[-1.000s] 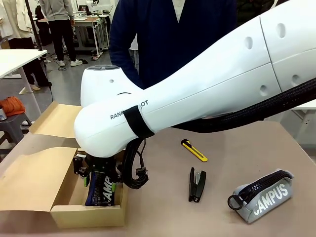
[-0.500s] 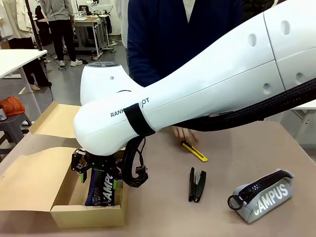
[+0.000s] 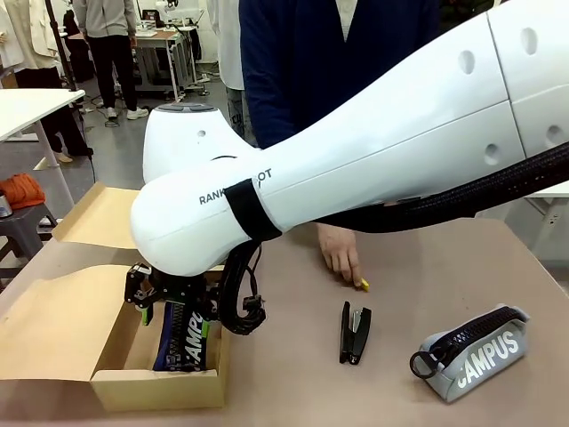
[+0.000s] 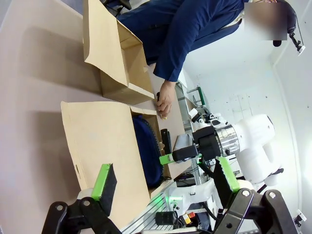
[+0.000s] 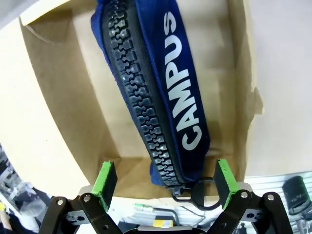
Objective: Place items inside the box.
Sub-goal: Pick up a Pencil pouch or Stapler and place it inside the Mailer Box closest to the robot.
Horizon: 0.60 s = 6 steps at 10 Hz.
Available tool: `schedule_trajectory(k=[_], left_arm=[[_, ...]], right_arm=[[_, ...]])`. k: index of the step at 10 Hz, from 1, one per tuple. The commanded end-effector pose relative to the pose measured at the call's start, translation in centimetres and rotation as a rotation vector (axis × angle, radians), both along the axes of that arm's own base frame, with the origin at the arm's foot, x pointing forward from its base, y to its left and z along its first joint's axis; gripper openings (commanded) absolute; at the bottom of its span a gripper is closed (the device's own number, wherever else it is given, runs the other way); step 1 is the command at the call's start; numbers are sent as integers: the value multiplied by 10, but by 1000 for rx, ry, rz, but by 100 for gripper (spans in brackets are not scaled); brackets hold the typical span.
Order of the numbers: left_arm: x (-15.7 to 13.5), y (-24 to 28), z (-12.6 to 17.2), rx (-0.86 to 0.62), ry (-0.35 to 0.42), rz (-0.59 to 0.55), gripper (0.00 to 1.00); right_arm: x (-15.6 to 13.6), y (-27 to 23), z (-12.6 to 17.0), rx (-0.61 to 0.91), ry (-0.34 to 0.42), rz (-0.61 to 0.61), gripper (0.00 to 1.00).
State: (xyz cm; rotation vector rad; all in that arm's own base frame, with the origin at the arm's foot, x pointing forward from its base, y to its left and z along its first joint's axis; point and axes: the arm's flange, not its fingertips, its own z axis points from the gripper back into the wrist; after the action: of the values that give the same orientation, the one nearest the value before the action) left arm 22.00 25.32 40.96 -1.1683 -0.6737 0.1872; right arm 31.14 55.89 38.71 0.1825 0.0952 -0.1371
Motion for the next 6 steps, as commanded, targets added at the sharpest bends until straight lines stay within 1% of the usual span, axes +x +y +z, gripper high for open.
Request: schedule_trajectory(k=[1,6], left_arm=[[0,-1,2,-2,-30,1,100],[0,-1,2,-2,-30,1,100]], right_arm=[[-9,-12,3,14,9,-23,100],[-11,-15,8,11,18,-11,100]])
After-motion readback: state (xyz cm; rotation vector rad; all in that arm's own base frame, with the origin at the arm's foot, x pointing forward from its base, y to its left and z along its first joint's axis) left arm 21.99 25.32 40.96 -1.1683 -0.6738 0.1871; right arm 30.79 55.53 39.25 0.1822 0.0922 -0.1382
